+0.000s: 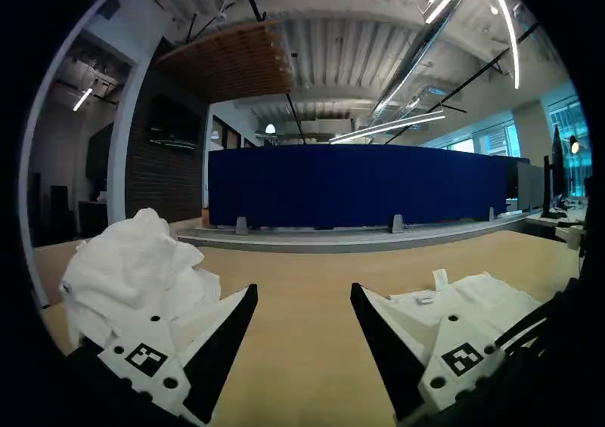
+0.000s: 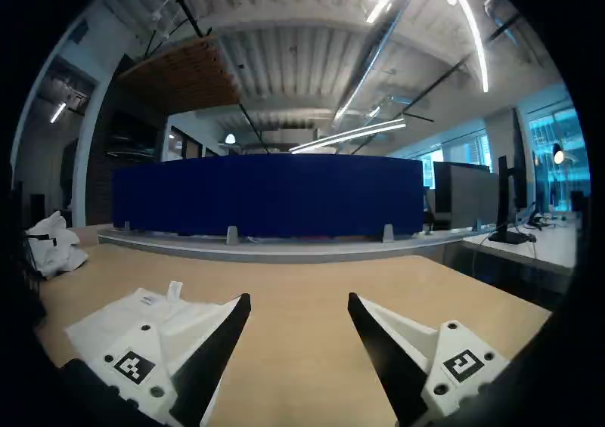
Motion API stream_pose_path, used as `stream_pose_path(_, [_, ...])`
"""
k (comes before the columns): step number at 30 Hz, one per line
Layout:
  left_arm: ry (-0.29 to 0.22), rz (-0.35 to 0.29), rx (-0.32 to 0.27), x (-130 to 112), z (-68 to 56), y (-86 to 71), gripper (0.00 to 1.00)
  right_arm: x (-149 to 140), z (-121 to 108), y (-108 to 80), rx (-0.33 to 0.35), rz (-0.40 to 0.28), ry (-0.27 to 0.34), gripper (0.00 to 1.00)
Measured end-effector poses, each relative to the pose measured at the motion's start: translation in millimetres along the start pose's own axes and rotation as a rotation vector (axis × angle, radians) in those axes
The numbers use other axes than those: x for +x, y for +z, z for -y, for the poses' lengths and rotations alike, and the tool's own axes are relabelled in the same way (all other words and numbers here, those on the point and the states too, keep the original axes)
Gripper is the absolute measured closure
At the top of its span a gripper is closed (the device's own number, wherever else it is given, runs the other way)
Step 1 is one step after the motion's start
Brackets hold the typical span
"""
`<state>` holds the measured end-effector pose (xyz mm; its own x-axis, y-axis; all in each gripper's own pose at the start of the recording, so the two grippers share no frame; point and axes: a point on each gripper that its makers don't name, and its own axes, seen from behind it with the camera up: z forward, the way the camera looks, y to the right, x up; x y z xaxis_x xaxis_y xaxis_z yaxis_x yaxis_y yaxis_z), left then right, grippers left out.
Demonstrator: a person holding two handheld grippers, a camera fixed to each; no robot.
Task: Fold towel
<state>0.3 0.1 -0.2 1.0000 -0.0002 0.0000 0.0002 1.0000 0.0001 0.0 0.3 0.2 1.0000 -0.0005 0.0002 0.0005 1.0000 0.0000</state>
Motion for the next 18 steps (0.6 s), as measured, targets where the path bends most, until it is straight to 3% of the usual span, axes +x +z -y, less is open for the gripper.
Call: stream_pose_path(18, [0.000,0.000,0.000,-0.9,-1.3,-2.1,0.09,-0.4,-0.1,0.4,0.000,0.000,0.000,0.00])
